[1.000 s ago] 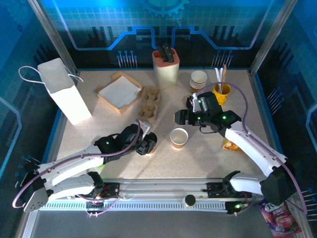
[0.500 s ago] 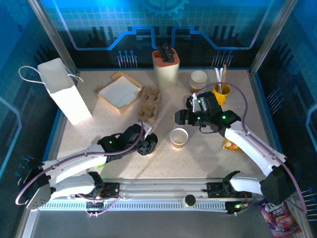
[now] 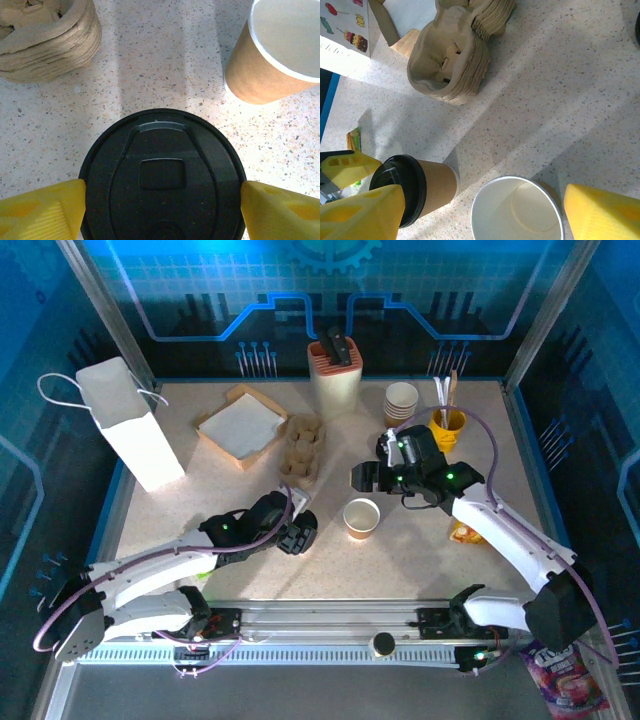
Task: Pack the takeout coffee
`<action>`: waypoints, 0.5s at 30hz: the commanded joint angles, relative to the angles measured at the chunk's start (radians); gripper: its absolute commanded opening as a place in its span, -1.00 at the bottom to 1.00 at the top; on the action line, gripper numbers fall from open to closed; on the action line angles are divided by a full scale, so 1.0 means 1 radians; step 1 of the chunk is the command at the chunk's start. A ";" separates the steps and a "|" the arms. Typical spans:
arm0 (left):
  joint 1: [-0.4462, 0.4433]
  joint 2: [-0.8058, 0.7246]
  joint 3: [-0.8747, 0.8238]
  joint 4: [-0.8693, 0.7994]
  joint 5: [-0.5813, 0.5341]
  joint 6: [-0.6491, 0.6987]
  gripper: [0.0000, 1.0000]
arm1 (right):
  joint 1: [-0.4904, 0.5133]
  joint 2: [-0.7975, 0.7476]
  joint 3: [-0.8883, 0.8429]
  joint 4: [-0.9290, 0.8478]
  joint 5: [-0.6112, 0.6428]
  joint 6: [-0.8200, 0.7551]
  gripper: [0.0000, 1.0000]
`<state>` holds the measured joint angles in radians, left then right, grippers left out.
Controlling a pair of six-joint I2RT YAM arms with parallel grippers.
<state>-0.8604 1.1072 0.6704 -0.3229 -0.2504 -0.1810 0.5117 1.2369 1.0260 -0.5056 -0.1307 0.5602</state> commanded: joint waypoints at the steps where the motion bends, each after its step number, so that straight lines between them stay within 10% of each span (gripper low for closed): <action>1: -0.007 -0.013 -0.014 0.016 -0.012 0.005 0.66 | 0.016 0.007 0.015 0.005 0.000 0.002 0.68; 11: 0.010 -0.148 -0.024 0.001 0.019 -0.068 0.91 | 0.070 0.052 0.051 -0.019 -0.038 -0.144 0.67; 15: 0.176 -0.188 -0.007 -0.100 0.178 -0.227 0.87 | 0.139 0.116 0.089 -0.024 -0.072 -0.225 0.67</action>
<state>-0.7742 0.9424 0.6518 -0.3386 -0.1825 -0.2768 0.6022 1.3151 1.0683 -0.5159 -0.1596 0.4332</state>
